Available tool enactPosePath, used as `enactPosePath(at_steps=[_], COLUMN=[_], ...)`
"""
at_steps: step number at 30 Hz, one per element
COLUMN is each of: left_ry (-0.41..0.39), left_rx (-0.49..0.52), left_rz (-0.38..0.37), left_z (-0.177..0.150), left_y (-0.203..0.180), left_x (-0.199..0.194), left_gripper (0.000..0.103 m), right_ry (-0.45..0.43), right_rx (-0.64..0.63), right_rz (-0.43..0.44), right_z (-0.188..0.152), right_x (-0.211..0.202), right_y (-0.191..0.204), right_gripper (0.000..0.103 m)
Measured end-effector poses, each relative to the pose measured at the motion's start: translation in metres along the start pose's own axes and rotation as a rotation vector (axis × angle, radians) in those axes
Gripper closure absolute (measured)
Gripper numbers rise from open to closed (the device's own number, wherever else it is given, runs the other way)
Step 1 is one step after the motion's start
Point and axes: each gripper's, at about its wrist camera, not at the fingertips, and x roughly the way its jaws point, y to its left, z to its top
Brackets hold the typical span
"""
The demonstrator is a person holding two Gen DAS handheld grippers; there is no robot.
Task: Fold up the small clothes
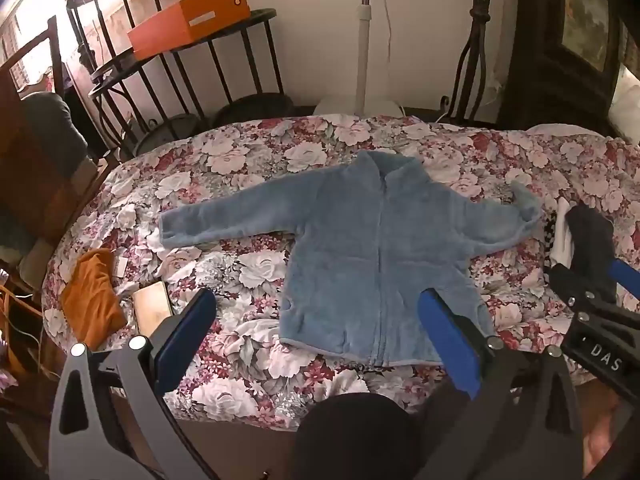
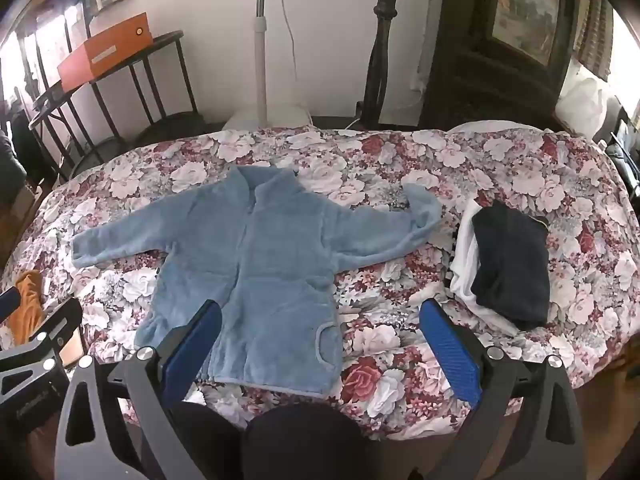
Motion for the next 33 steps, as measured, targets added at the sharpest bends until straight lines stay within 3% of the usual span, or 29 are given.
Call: enactPosePath(at_steps=[8, 33], left_ry=[0.031, 0.036], left_rx=[-0.028, -0.03], left_rz=[-0.041, -0.037], left_z=[-0.002, 0.0], left_y=[0.004, 0.004], left_x=[0.005, 0.005], left_gripper=[0.004, 0.004], right_ry=[0.001, -0.001], right_rx=[0.006, 0.005], right_rz=[0.009, 0.012], right_z=[0.0, 0.001], right_x=[0.0, -0.008], right_y=[-0.004, 0.001], right_gripper=[0.004, 0.004])
